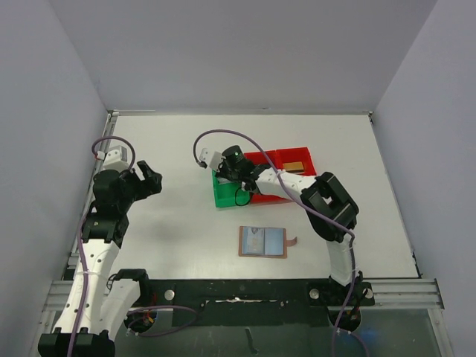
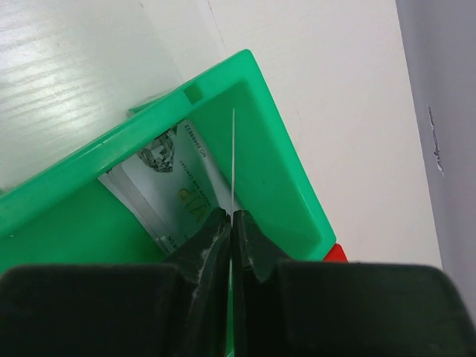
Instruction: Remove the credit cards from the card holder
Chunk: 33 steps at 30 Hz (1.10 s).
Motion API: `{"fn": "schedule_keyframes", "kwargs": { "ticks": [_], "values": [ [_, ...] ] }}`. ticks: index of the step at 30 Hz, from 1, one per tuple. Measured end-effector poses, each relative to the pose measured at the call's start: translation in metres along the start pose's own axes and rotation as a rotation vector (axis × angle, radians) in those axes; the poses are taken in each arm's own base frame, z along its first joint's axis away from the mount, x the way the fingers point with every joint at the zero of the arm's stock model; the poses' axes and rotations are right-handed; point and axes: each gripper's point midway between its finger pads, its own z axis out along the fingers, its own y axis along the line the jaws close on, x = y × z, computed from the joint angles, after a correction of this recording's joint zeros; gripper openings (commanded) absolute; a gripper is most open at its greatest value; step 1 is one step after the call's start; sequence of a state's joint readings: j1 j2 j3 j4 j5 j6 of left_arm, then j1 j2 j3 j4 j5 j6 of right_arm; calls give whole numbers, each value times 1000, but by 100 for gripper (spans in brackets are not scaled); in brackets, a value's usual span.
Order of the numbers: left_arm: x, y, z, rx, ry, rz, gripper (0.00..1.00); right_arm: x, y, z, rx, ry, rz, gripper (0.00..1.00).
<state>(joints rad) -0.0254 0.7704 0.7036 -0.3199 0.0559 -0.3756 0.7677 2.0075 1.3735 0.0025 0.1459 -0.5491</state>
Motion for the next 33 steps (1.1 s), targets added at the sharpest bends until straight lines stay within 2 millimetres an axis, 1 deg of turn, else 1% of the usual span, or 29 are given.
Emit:
{"fn": "schedule_keyframes", "kwargs": {
  "ticks": [7, 10, 12, 20, 27, 31, 33],
  "values": [
    [4, -4, -1, 30, 20, 4, 76, 4, 2, 18, 5, 53, -72, 0],
    [7, -5, -2, 42, 24, 11, 76, 8, 4, 21, 8, 79, -111, 4],
    [8, -6, -4, 53, 22, 15, 76, 9, 5, 22, 14, 93, -137, 8],
    [11, -11, -7, 87, 29, 15, 77, 10, 5, 23, 29, 115, -189, 19],
    [13, -9, -4, 84, 45, 5, 77, 10, 6, 22, 26, 116, -188, 22],
    [15, -17, -7, 134, 55, 4, 78, 10, 6, 23, 25, 116, -184, 24],
    [15, -21, -8, 155, 60, 4, 78, 10, 7, 25, 24, 118, -179, 28]
  ]
}}
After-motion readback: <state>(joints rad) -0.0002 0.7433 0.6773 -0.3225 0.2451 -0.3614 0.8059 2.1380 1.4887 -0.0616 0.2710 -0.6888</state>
